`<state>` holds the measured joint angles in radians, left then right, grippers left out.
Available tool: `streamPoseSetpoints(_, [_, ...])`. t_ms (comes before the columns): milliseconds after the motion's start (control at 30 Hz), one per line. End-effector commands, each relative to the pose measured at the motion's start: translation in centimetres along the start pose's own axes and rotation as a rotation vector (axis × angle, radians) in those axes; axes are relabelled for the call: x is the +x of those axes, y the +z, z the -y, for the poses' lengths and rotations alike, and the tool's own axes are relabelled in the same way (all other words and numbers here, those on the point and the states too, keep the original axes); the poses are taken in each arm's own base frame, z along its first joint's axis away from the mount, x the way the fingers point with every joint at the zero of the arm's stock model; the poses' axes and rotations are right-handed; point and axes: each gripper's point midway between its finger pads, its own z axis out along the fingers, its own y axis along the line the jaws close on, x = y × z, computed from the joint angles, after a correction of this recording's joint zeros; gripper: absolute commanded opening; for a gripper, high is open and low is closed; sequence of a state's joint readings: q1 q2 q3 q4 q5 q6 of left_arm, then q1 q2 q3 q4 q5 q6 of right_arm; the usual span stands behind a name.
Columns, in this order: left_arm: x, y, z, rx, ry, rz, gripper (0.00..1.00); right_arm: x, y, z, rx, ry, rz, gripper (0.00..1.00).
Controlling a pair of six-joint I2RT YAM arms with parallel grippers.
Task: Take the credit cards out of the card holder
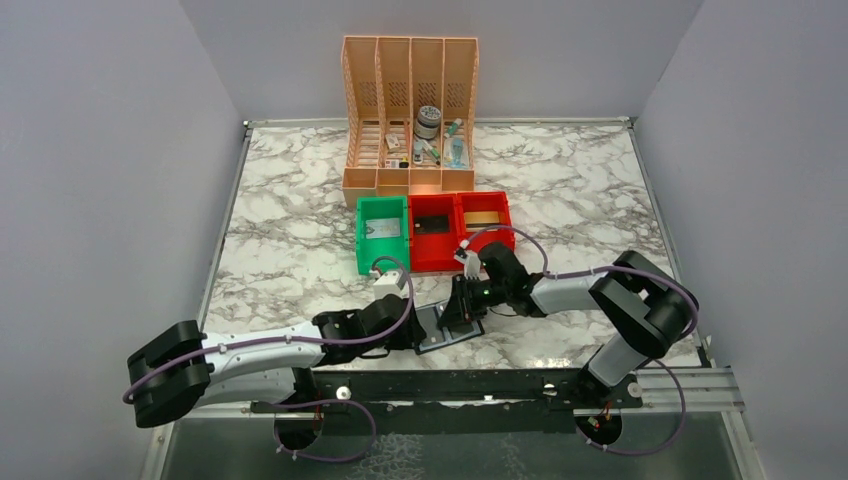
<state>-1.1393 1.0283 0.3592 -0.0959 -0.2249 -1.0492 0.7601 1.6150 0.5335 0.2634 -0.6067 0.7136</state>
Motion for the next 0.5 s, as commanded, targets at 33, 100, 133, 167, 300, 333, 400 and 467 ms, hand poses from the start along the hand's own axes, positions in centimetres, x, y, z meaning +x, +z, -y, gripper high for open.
streamPoseSetpoints(33, [0.1,0.5,-0.4,-0.007,-0.009,0.012,0.39,0.4,0.5,-0.1,-0.028,0.020,0.004,0.15])
streamPoseSetpoints(100, [0.3,0.6,-0.5,-0.010,-0.009,0.009,0.38,0.5,0.6,-0.1,-0.033,0.027,0.006,0.15])
streamPoseSetpoints(133, [0.4,0.7,-0.6,-0.012,-0.009,0.008,0.37,0.5,0.6,0.1,-0.027,0.032,0.008,0.15])
streamPoseSetpoints(167, [0.4,0.7,-0.7,-0.014,-0.009,0.008,0.37,0.4,0.6,0.1,-0.020,0.034,0.012,0.15])
streamPoseSetpoints(300, [0.5,0.9,-1.0,-0.022,-0.009,0.010,0.33,0.0,0.4,0.5,0.013,0.032,0.028,0.15])
streamPoseSetpoints(333, [0.5,1.0,-1.1,-0.026,-0.008,0.011,0.32,-0.1,0.4,0.6,0.023,0.031,0.034,0.16])
streamPoseSetpoints(400, [0.5,1.1,-1.2,-0.033,-0.007,0.012,0.29,-0.4,0.2,0.8,0.047,0.027,0.047,0.17])
streamPoseSetpoints(467, [0.7,1.1,-1.5,-0.042,-0.004,0.009,0.28,-0.8,0.0,1.1,0.078,0.022,0.060,0.18])
